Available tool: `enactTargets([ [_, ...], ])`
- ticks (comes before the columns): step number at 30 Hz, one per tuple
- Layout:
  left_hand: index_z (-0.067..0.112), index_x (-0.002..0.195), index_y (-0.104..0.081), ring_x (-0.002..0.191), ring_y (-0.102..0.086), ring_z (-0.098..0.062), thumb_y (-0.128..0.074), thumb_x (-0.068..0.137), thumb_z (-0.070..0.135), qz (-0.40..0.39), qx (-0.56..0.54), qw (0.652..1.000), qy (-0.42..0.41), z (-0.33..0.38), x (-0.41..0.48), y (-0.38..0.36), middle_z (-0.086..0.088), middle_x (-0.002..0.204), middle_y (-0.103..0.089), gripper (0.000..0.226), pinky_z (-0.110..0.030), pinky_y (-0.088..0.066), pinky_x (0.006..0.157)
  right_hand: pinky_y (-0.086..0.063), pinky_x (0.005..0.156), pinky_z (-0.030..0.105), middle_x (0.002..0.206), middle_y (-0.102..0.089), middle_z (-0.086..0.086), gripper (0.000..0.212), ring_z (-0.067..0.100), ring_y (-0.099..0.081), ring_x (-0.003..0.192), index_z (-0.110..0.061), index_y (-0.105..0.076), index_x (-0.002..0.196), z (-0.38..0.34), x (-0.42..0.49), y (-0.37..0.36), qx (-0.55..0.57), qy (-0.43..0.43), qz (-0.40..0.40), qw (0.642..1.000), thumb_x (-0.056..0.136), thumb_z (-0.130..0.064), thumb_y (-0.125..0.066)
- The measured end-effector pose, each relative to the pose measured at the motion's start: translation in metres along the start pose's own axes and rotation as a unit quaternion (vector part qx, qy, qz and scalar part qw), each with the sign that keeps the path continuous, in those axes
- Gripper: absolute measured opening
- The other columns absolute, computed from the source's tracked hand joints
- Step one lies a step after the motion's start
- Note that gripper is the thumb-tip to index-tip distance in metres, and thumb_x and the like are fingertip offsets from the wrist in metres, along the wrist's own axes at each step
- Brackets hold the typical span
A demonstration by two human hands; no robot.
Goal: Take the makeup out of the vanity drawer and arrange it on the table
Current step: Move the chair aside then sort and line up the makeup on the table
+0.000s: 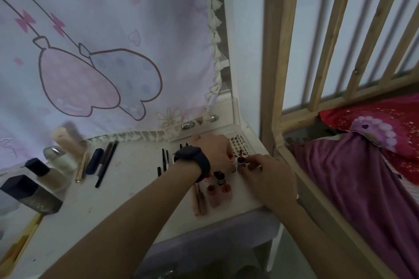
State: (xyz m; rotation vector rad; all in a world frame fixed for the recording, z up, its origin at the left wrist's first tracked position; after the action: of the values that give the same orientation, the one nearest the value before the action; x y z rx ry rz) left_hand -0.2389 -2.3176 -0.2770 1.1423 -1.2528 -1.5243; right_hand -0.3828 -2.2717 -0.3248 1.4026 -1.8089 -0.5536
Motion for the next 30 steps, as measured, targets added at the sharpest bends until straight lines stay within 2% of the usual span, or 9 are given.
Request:
enactTargets([
  [5,0.021,0.075,-0.07,0.072,-0.064,-0.016,-0.075,0.068,0.053,-0.004,-0.015,1.0,0.001,0.001,-0.001,0.0,0.004,0.076,-0.071,0.033,-0.036,-0.026,0.075,-0.049,0.088,0.043,0.099,-0.072,-0.017,0.033,0.015,-0.061,0.093,-0.04,-0.073,0.106,0.0,0.0,-0.001,-0.001,-0.003,-0.009,1.0,0.085,-0.063,-0.062],
  [9,0.02,0.077,-0.071,0.075,-0.066,-0.016,-0.076,0.071,0.052,-0.026,-0.03,0.999,-0.002,-0.001,-0.005,0.006,0.007,0.078,-0.072,0.032,-0.035,-0.048,0.074,-0.049,0.088,0.043,0.097,-0.072,-0.017,0.034,0.014,-0.06,0.093,-0.039,-0.073,0.107,-0.001,-0.001,0.001,0.01,-0.005,-0.023,1.0,0.084,-0.062,-0.064],
  [12,0.018,0.097,-0.075,0.087,-0.07,-0.019,-0.071,0.081,0.053,-0.017,-0.047,0.999,0.001,-0.006,-0.014,0.023,0.002,0.096,-0.075,0.039,-0.036,-0.059,0.079,-0.049,0.089,0.042,0.094,-0.068,-0.02,0.031,0.012,-0.06,0.093,-0.039,-0.072,0.109,-0.003,-0.002,0.002,0.031,-0.008,-0.056,0.998,0.082,-0.055,-0.068],
  [17,0.035,0.108,-0.068,0.098,-0.062,-0.008,-0.057,0.089,0.059,0.07,-0.11,0.991,0.029,-0.035,-0.053,0.068,0.016,0.107,-0.067,0.032,-0.035,-0.051,0.093,-0.04,0.074,0.015,0.093,-0.054,-0.027,0.026,0.002,-0.057,0.094,-0.032,-0.069,0.114,-0.001,-0.011,0.02,0.073,-0.003,-0.087,0.994,0.088,-0.031,-0.072],
  [21,0.034,0.108,-0.066,0.093,-0.063,-0.007,-0.057,0.093,0.049,0.176,-0.209,0.96,0.052,-0.07,-0.101,0.08,0.019,0.101,-0.065,0.023,-0.031,-0.052,0.086,-0.033,0.074,0.004,0.104,-0.064,-0.02,0.021,-0.008,-0.052,0.089,-0.03,-0.07,0.112,-0.03,-0.025,0.052,0.065,0.065,-0.039,0.995,0.092,-0.025,-0.07],
  [23,0.034,0.108,-0.065,0.09,-0.061,-0.002,-0.058,0.094,0.045,0.223,-0.253,0.939,0.068,-0.09,-0.126,0.071,0.022,0.098,-0.065,0.019,-0.026,-0.051,0.082,-0.035,0.075,0.002,0.1,-0.06,-0.029,0.02,-0.017,-0.051,0.093,-0.034,-0.071,0.108,-0.056,-0.036,0.067,0.09,0.105,-0.016,0.99,0.09,-0.023,-0.071],
  [26,0.039,0.107,-0.062,0.09,-0.059,0.001,-0.058,0.094,0.042,0.26,-0.278,0.917,0.116,-0.128,-0.164,0.039,0.023,0.1,-0.063,0.014,-0.026,-0.051,0.082,-0.035,0.078,0.007,0.096,-0.054,-0.037,0.022,-0.004,-0.054,0.09,-0.036,-0.072,0.102,-0.103,-0.055,0.066,0.105,0.156,-0.011,0.982,0.087,-0.02,-0.073],
  [28,0.041,0.11,-0.06,0.093,-0.059,-0.003,-0.057,0.095,0.041,0.254,-0.269,0.917,0.149,-0.151,-0.181,0.012,0.022,0.104,-0.062,0.015,-0.027,-0.051,0.084,-0.034,0.08,0.009,0.097,-0.061,-0.027,0.021,0.005,-0.055,0.093,-0.028,-0.075,0.102,-0.129,-0.068,0.059,0.11,0.187,0.0,0.976,0.085,-0.015,-0.075],
  [30,0.041,0.114,-0.059,0.099,-0.058,-0.006,-0.056,0.095,0.042,0.236,-0.256,0.919,0.186,-0.174,-0.199,-0.013,0.017,0.113,-0.062,0.019,-0.03,-0.05,0.087,-0.037,0.081,0.013,0.098,-0.06,-0.021,0.019,0.001,-0.051,0.095,-0.023,-0.075,0.102,-0.158,-0.084,0.041,0.117,0.229,-0.005,0.966,0.086,-0.013,-0.075],
])
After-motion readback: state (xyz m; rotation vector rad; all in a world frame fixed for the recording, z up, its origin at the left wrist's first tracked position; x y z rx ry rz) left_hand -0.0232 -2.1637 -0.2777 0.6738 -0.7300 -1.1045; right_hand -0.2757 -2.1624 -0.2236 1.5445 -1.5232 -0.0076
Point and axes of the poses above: each hand's wrist, its own x-axis towards the middle knuckle, its own y-axis out of the back of the hand, z = x × y, the point moved 10 cm from there along x, towards the middle knuckle
